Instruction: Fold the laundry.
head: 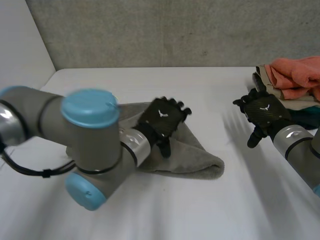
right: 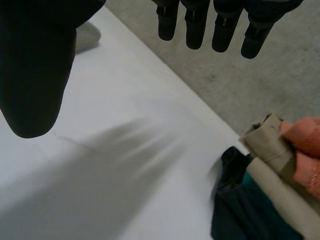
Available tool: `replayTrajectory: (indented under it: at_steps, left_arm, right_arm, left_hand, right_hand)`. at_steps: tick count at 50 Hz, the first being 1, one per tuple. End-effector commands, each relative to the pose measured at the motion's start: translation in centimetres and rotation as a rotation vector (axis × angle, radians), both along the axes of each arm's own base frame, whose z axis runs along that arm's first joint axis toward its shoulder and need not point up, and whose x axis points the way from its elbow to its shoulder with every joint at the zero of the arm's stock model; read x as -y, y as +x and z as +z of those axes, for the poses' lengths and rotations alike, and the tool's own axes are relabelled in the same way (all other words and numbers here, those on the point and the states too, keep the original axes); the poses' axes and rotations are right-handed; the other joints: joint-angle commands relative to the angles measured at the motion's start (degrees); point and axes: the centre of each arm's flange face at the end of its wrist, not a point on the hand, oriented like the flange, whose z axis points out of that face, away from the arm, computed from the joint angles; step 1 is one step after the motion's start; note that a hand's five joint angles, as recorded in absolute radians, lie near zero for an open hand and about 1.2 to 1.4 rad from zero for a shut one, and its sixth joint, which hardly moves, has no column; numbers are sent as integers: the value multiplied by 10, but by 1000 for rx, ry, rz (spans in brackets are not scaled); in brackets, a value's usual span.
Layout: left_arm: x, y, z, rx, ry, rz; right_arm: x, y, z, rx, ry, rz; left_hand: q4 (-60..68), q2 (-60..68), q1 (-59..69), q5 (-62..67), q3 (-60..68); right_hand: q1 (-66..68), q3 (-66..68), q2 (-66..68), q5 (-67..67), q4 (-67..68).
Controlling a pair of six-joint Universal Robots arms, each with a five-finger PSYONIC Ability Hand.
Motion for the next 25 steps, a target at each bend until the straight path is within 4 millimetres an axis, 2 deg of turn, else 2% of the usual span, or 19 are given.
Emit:
replayTrajectory:
  at_steps: [1,4,11,15,20,25]
  left_arm:
    - [10,42,46,-65,-101,103]
    - [7,50,40,-46,-81,121]
    - [-9,58,6,24,16,112]
    - [-11,50,-13,50,58,85]
    - [-17,21,-34,81,73,12]
    - [-12,11,-59,141,123,15]
  right_arm:
    - [-10,2,-3,-8,85,16]
    - [-21,9,-4,-1,147,37]
    - [-34,15,-6,-1,228,57]
    - [-41,21,-10,-16,237,77]
    - [-42,21,-12,-23,241,73]
    - [-42,20,-14,-19,245,69]
  left_hand:
    - [28,25,26,28,22]
    - [58,55,56,58,52]
    - [124,121,122,124,118]
    - [157,155,155,158,152]
    - [157,155,155,158,152]
    - [172,170,170,173,167]
  right_hand:
    - [-29,-17,-20,-28,-18]
    - [-29,-17,-20,-28,-18]
    - [-29,-17,-20,-28,-18]
    - [-29,-17,-20,-28,-18]
    - [-29,-17,-20,-28,-18]
    - [-29,-17,-20,-28,-18]
